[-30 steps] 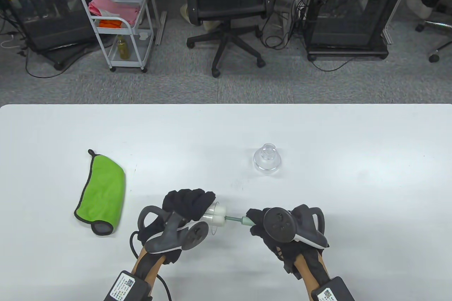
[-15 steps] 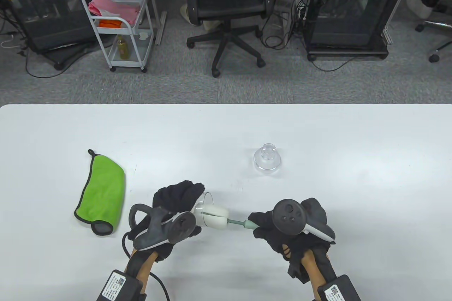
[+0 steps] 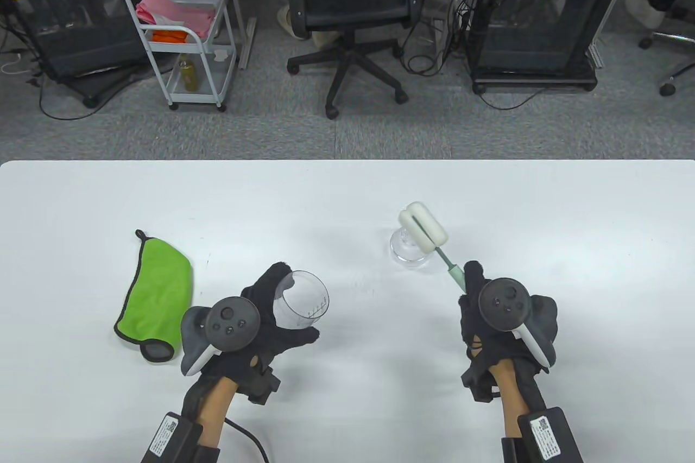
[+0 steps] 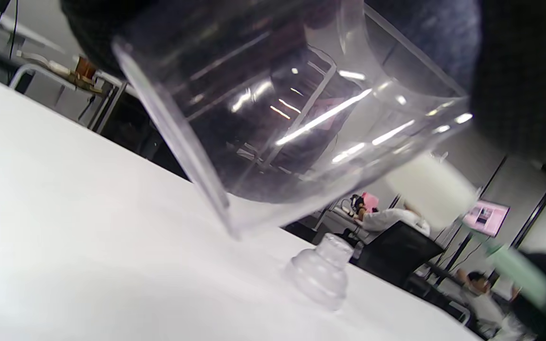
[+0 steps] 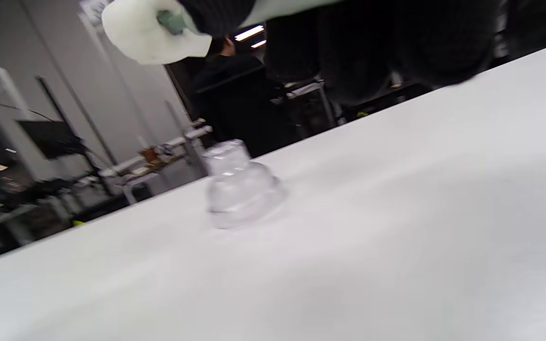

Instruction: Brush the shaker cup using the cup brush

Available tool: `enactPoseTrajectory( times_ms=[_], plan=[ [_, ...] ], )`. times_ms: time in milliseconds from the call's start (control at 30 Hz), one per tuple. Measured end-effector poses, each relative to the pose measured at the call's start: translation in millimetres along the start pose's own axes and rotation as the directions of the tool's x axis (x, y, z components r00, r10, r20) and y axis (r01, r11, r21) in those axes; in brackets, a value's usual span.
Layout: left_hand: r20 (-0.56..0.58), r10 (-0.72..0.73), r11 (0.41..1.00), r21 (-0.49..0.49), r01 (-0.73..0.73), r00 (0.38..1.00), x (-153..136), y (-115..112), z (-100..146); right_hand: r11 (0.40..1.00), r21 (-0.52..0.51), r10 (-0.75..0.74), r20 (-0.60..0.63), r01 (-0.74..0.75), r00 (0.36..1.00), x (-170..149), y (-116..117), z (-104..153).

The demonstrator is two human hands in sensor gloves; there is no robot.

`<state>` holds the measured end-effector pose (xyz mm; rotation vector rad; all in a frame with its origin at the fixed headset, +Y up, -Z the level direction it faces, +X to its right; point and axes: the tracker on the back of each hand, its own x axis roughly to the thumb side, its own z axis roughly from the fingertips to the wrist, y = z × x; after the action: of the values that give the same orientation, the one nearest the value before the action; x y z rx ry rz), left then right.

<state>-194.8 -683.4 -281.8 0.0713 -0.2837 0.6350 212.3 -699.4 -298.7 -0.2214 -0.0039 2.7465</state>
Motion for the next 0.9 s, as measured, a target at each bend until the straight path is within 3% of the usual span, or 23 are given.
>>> enactPoseTrajectory(
  times_ms=[133,267,400,500,900],
  plan=[
    [-0.002,0.065,0.998,-0.020,-0.065,0.998,-5.1,-3.6,-1.9,0.992,0.042,0.126,-0.157,-0.121,0.979,-20.3,24.2,-24.0],
    [0.001,0.100,0.994,-0.038,-0.100,0.995,-5.0,-5.9,-2.9,0.956,0.090,0.294,-0.219,-0.280,0.930,-33.6,40.9,-45.6],
    [0.005,0.108,0.993,-0.042,-0.108,0.994,-4.8,-7.0,-3.3,0.915,0.020,0.389,-0.311,-0.404,0.867,-44.0,48.5,-57.5],
    [0.006,0.107,0.993,-0.040,-0.107,0.994,-5.1,-8.2,-3.4,0.871,0.031,0.467,-0.366,-0.491,0.805,-52.4,52.4,-60.4],
    [0.010,0.096,0.995,-0.032,-0.096,0.995,-3.9,-10.2,-1.8,0.886,0.075,0.452,-0.365,-0.458,0.814,-59.0,42.3,-53.4]
  ],
)
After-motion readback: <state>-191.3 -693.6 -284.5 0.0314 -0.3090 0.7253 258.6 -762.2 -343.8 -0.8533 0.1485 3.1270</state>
